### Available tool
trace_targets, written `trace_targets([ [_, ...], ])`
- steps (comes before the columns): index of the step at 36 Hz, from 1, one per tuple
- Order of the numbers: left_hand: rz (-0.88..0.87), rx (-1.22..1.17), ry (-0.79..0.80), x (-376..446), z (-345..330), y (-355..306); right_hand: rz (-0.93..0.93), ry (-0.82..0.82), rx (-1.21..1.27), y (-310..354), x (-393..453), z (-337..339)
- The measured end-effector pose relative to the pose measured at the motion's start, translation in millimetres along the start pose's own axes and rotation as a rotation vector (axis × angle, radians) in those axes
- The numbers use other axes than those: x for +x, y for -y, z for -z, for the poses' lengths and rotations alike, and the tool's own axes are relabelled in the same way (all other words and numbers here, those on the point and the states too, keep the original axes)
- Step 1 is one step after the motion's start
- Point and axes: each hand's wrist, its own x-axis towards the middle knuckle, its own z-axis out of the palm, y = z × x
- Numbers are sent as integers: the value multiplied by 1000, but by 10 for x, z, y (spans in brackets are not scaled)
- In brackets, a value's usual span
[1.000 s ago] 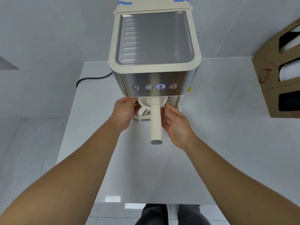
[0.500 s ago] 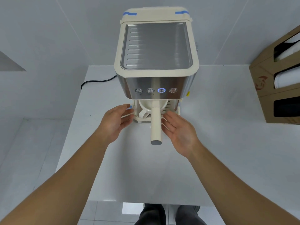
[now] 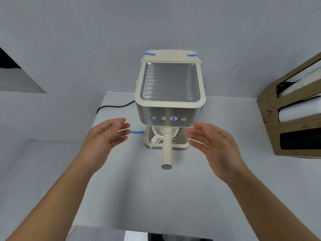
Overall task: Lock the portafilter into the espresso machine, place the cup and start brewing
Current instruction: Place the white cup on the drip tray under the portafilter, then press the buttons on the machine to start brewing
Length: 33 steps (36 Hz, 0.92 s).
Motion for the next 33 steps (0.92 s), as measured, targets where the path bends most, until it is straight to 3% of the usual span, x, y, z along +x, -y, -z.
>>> trace_targets([
  [12,-413,426,134,-29,-177,-675,457,64,-589,776,125,-278],
  [21,-510,882,191,268,-305,-903,525,157,-964,846,322,-421],
  [33,-643,1127,354,385,-549,-914,599,347,-1405,652,529,-448],
])
